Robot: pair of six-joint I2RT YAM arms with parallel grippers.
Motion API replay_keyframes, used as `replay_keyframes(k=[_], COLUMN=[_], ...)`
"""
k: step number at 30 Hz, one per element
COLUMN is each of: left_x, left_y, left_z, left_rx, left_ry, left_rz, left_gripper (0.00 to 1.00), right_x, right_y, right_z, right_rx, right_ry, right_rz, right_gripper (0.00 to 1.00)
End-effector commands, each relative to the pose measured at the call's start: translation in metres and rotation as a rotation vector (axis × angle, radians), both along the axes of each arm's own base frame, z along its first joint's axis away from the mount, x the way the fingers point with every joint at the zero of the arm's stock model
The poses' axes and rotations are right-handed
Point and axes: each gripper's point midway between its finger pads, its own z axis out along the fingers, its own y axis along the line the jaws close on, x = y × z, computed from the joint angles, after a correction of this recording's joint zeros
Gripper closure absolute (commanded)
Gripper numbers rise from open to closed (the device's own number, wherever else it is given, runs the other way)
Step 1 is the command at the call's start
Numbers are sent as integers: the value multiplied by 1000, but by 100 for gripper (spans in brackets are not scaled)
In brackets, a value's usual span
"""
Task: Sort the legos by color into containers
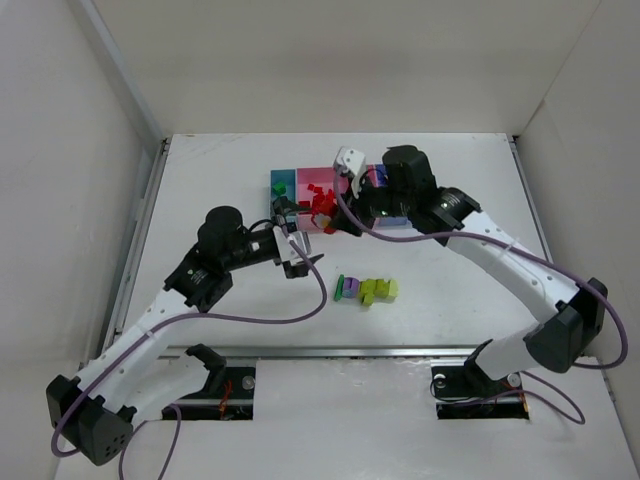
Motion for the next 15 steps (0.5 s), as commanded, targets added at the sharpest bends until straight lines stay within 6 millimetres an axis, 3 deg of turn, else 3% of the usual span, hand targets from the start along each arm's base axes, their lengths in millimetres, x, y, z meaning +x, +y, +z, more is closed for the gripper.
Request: replay_keyframes(k=[1, 5, 9, 15], left_x=[-33, -35, -33, -24], left_y=[-8, -15, -17, -22], left_z=[1, 0, 0, 3], left_rx=[10, 32, 56, 73], left_ry=[57, 51, 53, 43], left_rz=[-211, -278, -293, -298], left_gripper=[0, 0, 0, 0], right_x=[-9, -22, -34, -51], right_y=[-19, -27, -22, -12], right_z=[-7, -4, 1, -14], right_rx=[-112, -117, -121, -187], right_ry=[-243, -365, -445, -462], right_rz=[130, 209, 268, 326], right_gripper=[100, 100, 100, 100])
